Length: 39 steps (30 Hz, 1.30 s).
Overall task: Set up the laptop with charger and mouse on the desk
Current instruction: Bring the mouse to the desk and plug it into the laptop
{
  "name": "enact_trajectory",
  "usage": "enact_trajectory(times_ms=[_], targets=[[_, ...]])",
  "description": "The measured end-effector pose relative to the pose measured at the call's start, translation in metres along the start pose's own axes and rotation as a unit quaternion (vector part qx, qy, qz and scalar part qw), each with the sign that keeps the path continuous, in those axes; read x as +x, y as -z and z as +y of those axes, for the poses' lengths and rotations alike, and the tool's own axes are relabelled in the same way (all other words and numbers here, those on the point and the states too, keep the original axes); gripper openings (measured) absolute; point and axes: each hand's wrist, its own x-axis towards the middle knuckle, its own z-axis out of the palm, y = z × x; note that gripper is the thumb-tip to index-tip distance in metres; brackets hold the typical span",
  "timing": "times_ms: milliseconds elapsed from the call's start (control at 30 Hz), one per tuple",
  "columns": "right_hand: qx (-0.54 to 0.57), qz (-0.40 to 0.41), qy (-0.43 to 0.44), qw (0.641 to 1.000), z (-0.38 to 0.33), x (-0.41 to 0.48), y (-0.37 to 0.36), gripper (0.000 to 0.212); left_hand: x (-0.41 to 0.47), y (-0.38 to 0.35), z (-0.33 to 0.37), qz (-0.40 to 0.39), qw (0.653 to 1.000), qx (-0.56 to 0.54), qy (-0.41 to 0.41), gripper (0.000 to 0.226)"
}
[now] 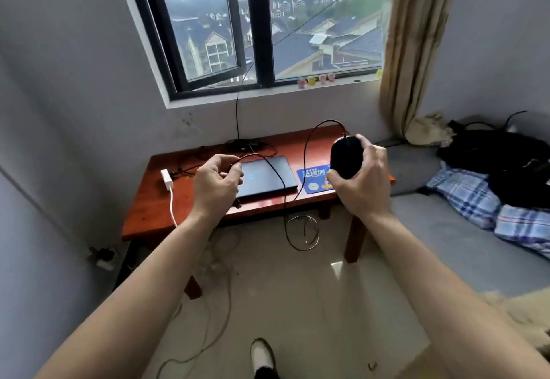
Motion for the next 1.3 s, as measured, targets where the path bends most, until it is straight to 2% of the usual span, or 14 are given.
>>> enact_trajectory(times_ms=[233,433,700,933,1067,1167,1233,1300], targets=[[-0.033,0.016,0.021,0.999,0.031,0.147,-0.077,0.080,0.165,-0.076,-0.044,-0.023,0.999,-0.027,-0.018,0.008],[-0.062,0.047,-0.005,0.997,0.058,0.266,-0.122,0.080,0.304,-0.145,-0.063,-0.046,0.997,-0.061,-0.014,0.012],[-0.094,0.057,-0.042,0.993,0.126,0.380,-0.179,0.080,0.400,-0.238,-0.115,-0.069,0.995,-0.076,0.016,0.017],[-0.081,0.029,-0.059,0.995,0.211,0.490,-0.235,0.081,0.487,-0.341,-0.154,-0.074,0.993,-0.055,0.077,0.014],[-0.067,0.017,-0.057,0.996,0.237,0.561,-0.256,0.081,0.543,-0.386,-0.148,-0.046,0.995,-0.050,0.070,0.011],[-0.039,0.019,-0.033,0.999,0.247,0.601,-0.273,0.077,0.576,-0.407,-0.142,-0.001,0.997,-0.070,0.031,0.010],[-0.017,0.027,-0.019,0.999,0.258,0.612,-0.284,0.076,0.585,-0.416,-0.147,0.038,0.997,-0.073,0.009,0.013],[-0.004,0.010,-0.029,1.000,0.278,0.608,-0.299,0.077,0.581,-0.427,-0.166,0.056,0.996,-0.064,0.028,0.013]])
